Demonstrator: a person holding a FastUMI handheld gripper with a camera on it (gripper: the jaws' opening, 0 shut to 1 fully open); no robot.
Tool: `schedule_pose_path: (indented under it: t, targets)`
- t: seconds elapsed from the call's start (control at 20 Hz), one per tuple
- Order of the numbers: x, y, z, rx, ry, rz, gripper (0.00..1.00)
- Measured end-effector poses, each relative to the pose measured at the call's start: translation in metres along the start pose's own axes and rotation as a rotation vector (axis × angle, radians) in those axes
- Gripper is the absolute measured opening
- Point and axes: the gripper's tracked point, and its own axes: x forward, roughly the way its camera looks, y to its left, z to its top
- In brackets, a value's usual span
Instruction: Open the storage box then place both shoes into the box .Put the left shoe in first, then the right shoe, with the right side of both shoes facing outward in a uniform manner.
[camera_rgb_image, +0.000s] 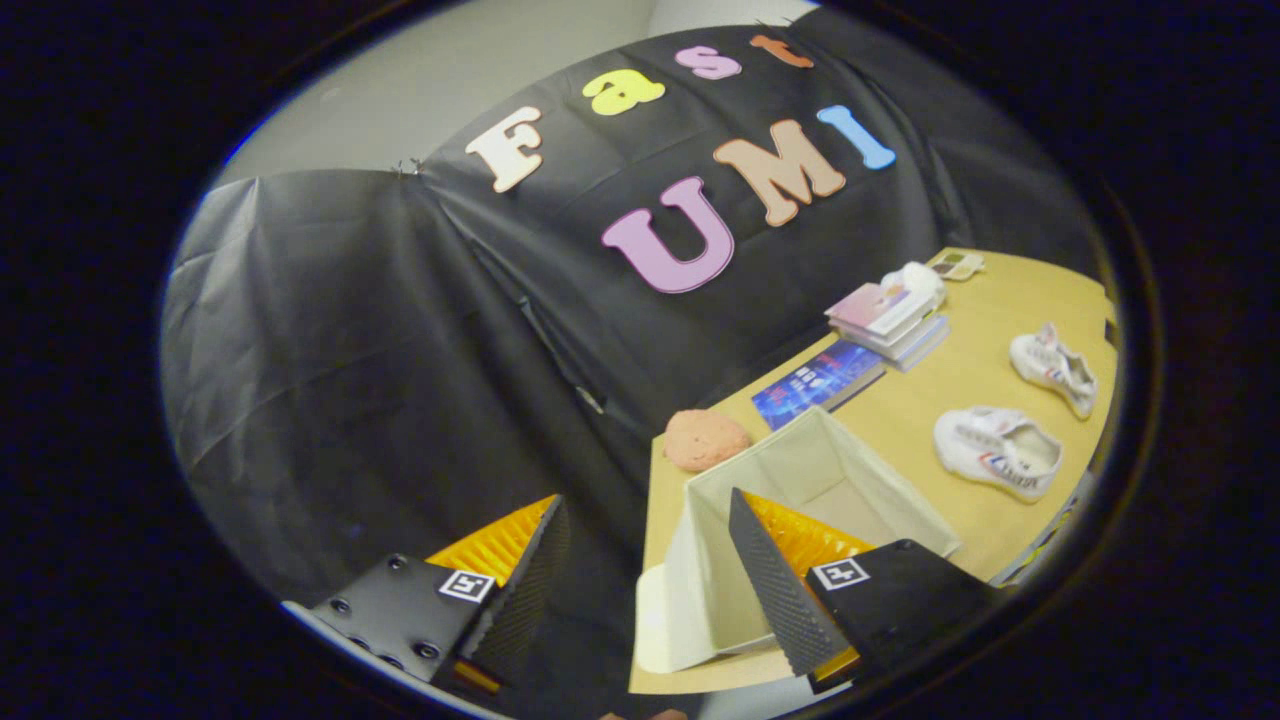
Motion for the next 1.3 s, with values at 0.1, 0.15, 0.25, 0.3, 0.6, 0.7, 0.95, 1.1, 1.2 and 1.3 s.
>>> schedule_pose_path:
  t: [0.1,0.15,0.25,0.3,0.6,0.7,0.95,1.1,1.2,1.3]
  targets:
    - [-0.001,-0.035,0.013,-0.081,-0.001,-0.064,0.99]
    - [-0.002,-0.053,0.020,-0.118,0.004,-0.089,0.99]
    - [-0.003,-0.087,0.029,-0.183,0.024,-0.141,0.99]
    - [-0.005,-0.107,0.033,-0.209,0.038,-0.169,0.99]
    - [-0.022,-0.220,0.034,-0.288,0.158,-0.318,0.99]
    - [-0.028,-0.260,0.026,-0.337,0.234,-0.383,0.99]
    - [-0.038,-0.345,0.009,-0.514,0.419,-0.496,0.95]
    - [-0.027,-0.378,0.004,-0.599,0.486,-0.495,0.90]
    - [-0.017,-0.394,-0.001,-0.621,0.505,-0.480,0.87]
    - [-0.010,-0.413,0.000,-0.638,0.512,-0.478,0.85]
